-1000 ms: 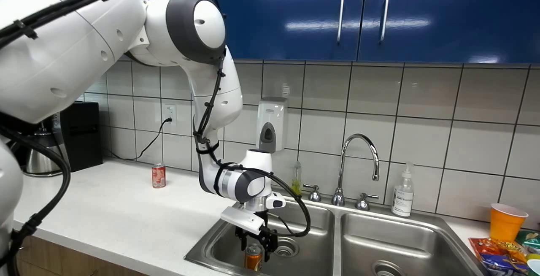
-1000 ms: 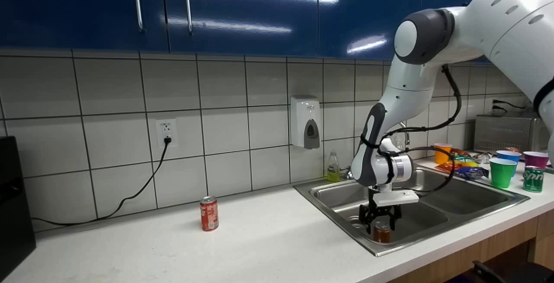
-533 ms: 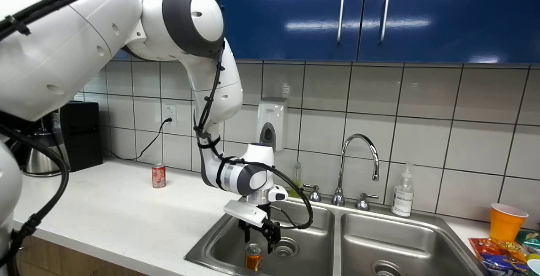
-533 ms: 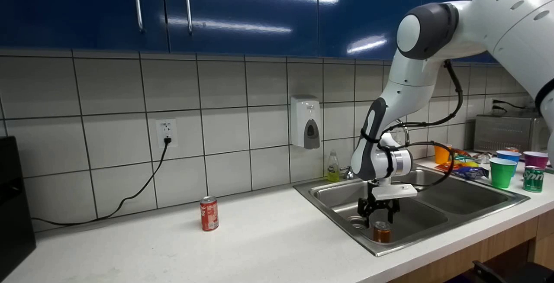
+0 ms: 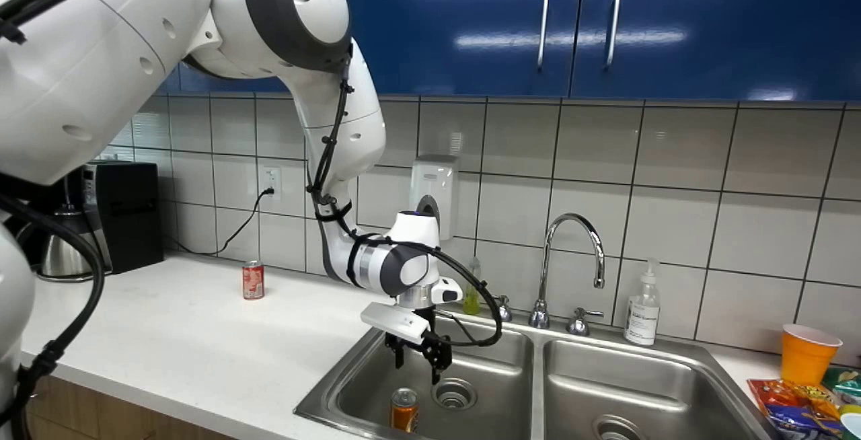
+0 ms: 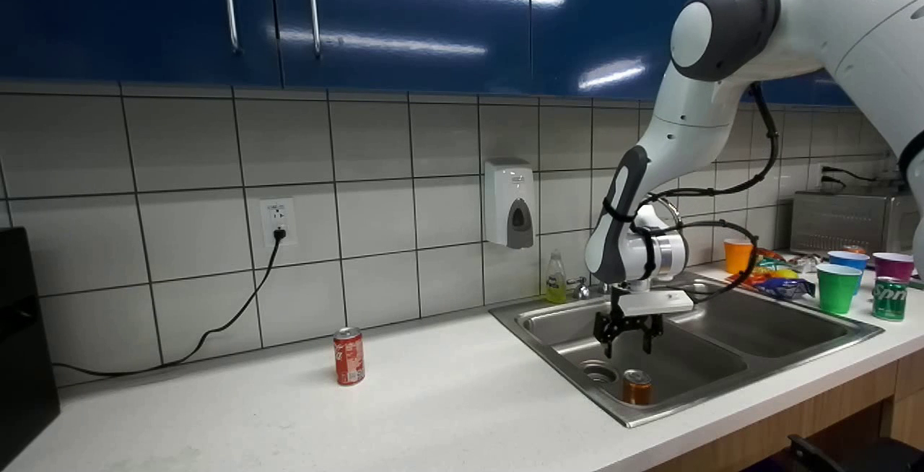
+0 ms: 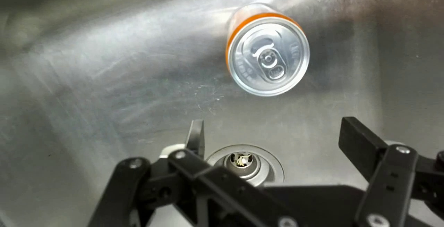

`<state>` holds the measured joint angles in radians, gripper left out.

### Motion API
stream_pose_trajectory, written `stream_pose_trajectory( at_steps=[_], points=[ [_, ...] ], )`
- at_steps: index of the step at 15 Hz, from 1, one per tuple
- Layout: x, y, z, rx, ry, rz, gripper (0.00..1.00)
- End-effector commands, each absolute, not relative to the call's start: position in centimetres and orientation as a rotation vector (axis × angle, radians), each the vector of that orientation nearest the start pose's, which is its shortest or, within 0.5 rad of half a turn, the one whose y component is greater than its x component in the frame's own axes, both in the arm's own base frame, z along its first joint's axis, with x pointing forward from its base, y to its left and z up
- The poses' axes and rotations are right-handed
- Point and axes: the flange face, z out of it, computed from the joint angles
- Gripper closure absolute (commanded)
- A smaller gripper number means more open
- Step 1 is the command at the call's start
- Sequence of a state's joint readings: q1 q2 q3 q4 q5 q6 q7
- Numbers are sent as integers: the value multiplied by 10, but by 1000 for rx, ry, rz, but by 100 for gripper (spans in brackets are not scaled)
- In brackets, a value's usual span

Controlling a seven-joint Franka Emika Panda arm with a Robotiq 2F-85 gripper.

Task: Put the soda can into the sink

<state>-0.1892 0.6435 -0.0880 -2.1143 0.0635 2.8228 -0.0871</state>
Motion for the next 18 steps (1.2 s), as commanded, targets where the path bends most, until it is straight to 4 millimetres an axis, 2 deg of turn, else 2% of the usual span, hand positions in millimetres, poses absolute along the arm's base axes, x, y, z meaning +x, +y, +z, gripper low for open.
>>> stream_pose_trajectory(
  at_steps=[1,6,18],
  points=[
    [537,-165,139,-3143,401,-136,0],
    [518,-169,167,-3140,420,-163,0],
    [444,-155,232,-3123,417,-173,0]
  ],
)
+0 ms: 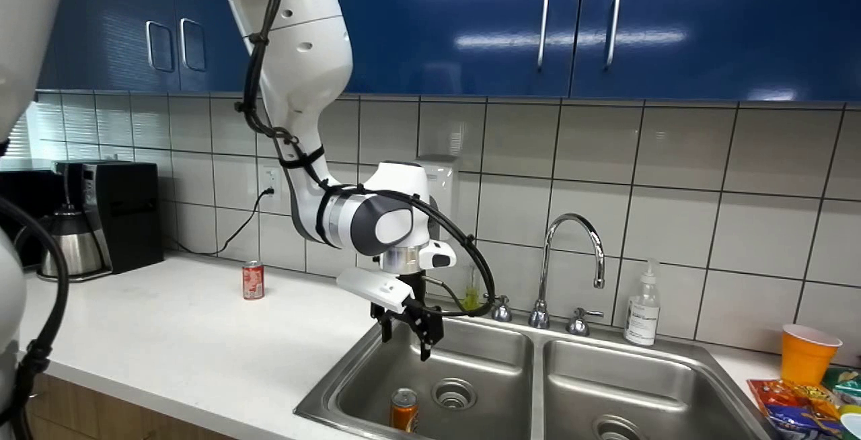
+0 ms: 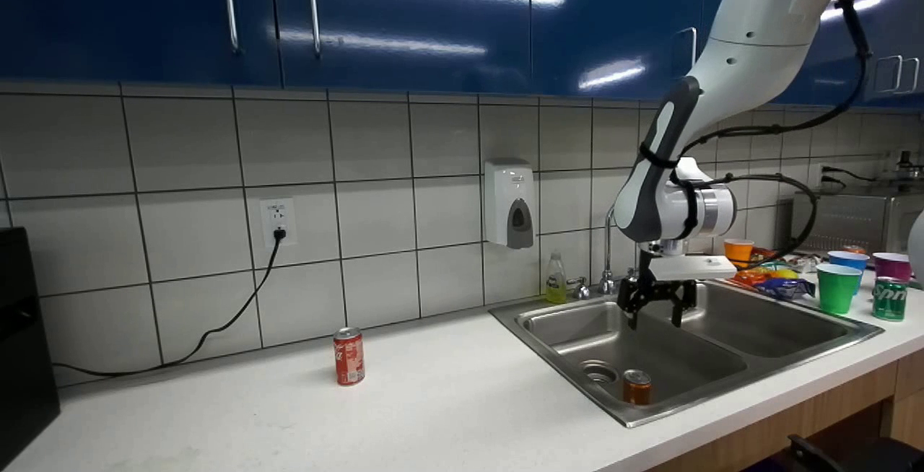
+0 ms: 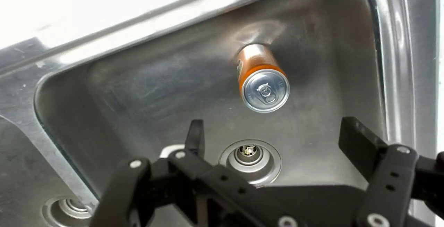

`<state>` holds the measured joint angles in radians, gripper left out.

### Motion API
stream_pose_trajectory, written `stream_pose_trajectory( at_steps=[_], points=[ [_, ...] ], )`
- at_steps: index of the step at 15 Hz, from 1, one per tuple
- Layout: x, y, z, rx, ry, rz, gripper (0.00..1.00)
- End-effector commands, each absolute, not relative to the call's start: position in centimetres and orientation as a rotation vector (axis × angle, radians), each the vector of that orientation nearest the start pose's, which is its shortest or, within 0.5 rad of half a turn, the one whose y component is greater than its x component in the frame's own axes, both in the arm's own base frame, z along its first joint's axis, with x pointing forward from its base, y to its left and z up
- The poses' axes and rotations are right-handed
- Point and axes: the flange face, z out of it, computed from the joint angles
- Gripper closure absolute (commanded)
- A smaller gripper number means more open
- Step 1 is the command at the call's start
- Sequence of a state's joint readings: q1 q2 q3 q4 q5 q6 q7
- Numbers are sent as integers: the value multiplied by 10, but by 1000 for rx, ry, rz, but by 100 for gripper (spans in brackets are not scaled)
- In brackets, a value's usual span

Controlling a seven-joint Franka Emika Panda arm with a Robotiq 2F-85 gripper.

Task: Put the soda can into the sink

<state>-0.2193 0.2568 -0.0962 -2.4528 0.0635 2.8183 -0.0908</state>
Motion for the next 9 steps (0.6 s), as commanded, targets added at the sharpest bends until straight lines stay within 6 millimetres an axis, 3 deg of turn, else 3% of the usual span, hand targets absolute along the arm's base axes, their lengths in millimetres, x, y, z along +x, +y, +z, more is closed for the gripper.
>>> stream_pose_trajectory(
  at_steps=[1,9],
  points=[
    [438,-154,238,-3122,409,-177,0],
    [410,-157,277,-3131,396,-176,0]
  ],
)
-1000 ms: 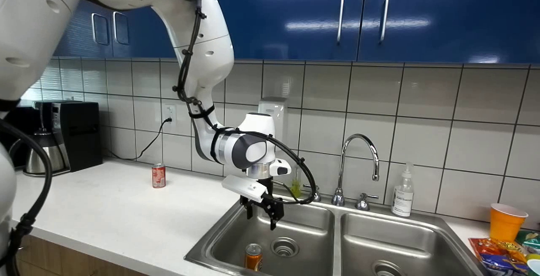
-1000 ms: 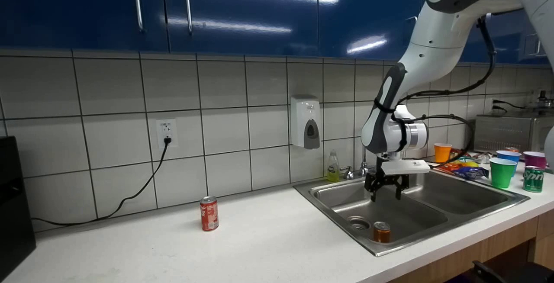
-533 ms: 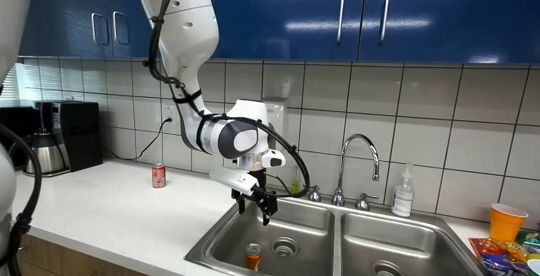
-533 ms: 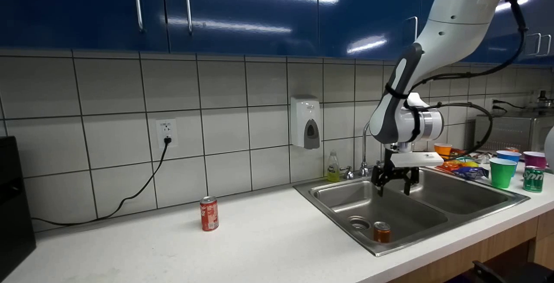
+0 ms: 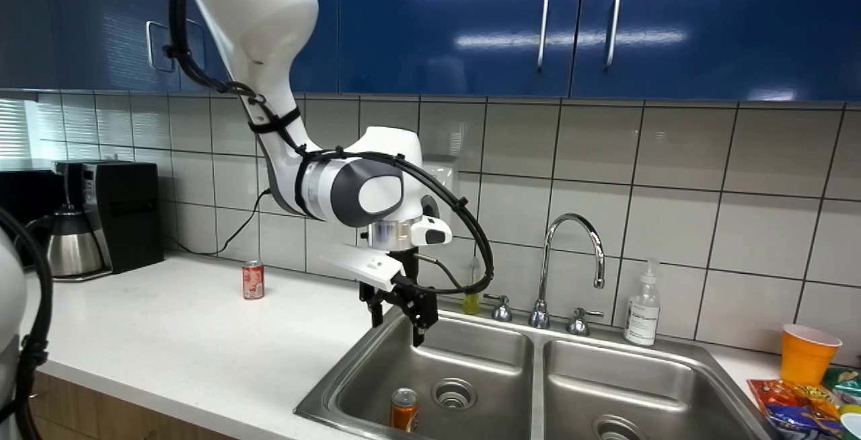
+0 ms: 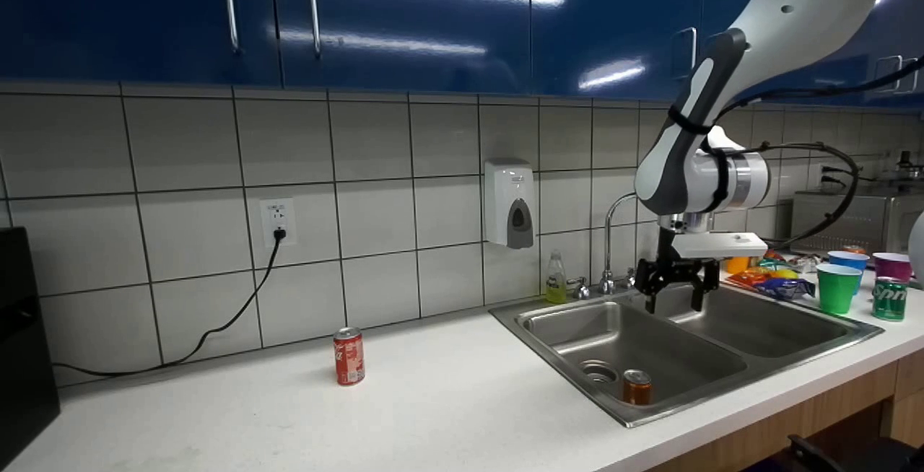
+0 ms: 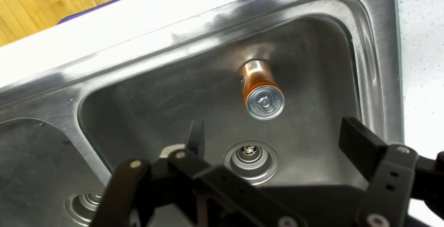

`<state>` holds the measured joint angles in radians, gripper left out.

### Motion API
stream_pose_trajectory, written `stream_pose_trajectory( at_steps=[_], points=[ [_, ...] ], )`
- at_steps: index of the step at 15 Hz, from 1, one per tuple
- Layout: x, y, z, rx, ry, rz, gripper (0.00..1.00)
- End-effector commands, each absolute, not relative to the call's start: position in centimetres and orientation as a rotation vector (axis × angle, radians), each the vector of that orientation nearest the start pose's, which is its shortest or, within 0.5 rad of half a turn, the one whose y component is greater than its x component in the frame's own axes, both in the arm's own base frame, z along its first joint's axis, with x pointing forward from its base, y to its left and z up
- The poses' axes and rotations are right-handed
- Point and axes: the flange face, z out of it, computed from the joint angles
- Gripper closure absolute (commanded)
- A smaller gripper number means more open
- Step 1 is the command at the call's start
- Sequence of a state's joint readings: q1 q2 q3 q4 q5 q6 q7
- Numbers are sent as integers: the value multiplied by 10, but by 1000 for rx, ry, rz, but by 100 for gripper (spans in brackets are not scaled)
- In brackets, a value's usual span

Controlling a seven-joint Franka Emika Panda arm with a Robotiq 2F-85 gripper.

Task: Put the soda can into the sink

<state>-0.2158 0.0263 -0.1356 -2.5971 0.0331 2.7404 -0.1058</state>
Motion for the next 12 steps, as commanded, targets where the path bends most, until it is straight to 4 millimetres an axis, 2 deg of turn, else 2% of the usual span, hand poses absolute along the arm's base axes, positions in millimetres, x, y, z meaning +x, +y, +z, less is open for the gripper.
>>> stream_pose_trajectory(
  at_steps=[1,2,5,12],
  points=[
    [408,-158,280,-3137,399,-174,0],
    [419,-159,268,-3128,423,-186,0],
    [414,-160,274,-3132,417,-187,0],
    [413,-159,274,-3132,415,-183,0]
  ],
)
